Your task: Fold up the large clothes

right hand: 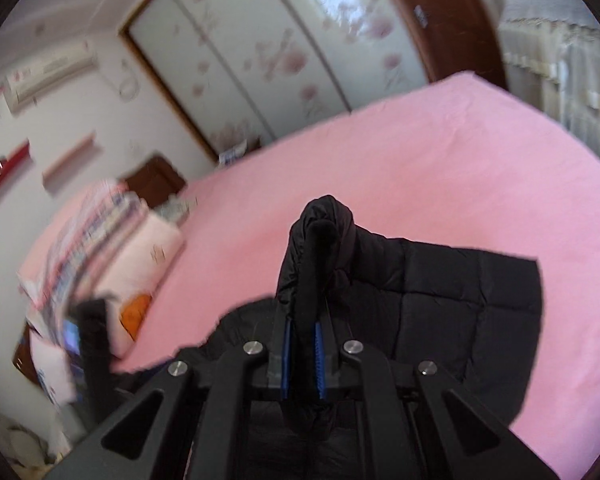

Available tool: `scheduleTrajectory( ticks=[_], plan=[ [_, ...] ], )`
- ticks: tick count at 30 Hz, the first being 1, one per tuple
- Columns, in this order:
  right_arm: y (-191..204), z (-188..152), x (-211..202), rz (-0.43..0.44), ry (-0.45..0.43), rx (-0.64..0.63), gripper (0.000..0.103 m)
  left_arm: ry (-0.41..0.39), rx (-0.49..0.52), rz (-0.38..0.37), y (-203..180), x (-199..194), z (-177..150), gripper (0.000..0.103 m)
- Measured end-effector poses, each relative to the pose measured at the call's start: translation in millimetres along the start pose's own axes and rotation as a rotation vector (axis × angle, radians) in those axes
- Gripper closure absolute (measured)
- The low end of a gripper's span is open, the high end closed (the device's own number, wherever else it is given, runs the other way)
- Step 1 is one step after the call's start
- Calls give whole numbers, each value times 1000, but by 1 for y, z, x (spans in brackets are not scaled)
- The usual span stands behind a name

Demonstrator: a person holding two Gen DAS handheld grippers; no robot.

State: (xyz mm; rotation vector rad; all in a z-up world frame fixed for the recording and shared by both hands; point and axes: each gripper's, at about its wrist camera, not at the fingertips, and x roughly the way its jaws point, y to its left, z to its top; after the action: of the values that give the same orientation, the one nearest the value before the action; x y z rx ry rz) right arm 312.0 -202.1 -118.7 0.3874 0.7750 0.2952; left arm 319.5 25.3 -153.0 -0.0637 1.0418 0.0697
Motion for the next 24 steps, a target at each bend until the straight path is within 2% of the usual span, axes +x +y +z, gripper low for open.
scheduleTrajectory(
  ticks=[1, 4, 8, 11, 12, 13, 21, 24],
  plan=[
    [3, -5, 26, -5, 37, 5, 94, 4, -20, 11, 13, 6, 1, 3],
    [5, -18, 68, -24, 113, 8, 93, 18, -72, 43, 48, 22, 0, 3],
    [8, -36, 119, -48, 227, 15, 89, 48, -112, 56, 76, 41, -5, 3],
    [11, -48, 140, -67, 293, 12, 72, 76, -120, 49, 81, 56, -10, 3],
    [9, -53, 139, -67, 307, 15, 63, 86, -120, 44, 81, 61, -11, 3],
    [9, -56, 141, -65, 317, 18, 58, 95, -119, 38, 81, 65, -11, 3],
    [-12, -59, 118, -63, 292, 65, 58, 121, -112, -30, 62, 90, -9, 3],
    [-20, -54, 99, -36, 267, 79, 58, 119, -115, -60, 52, 94, -5, 3]
  ],
)
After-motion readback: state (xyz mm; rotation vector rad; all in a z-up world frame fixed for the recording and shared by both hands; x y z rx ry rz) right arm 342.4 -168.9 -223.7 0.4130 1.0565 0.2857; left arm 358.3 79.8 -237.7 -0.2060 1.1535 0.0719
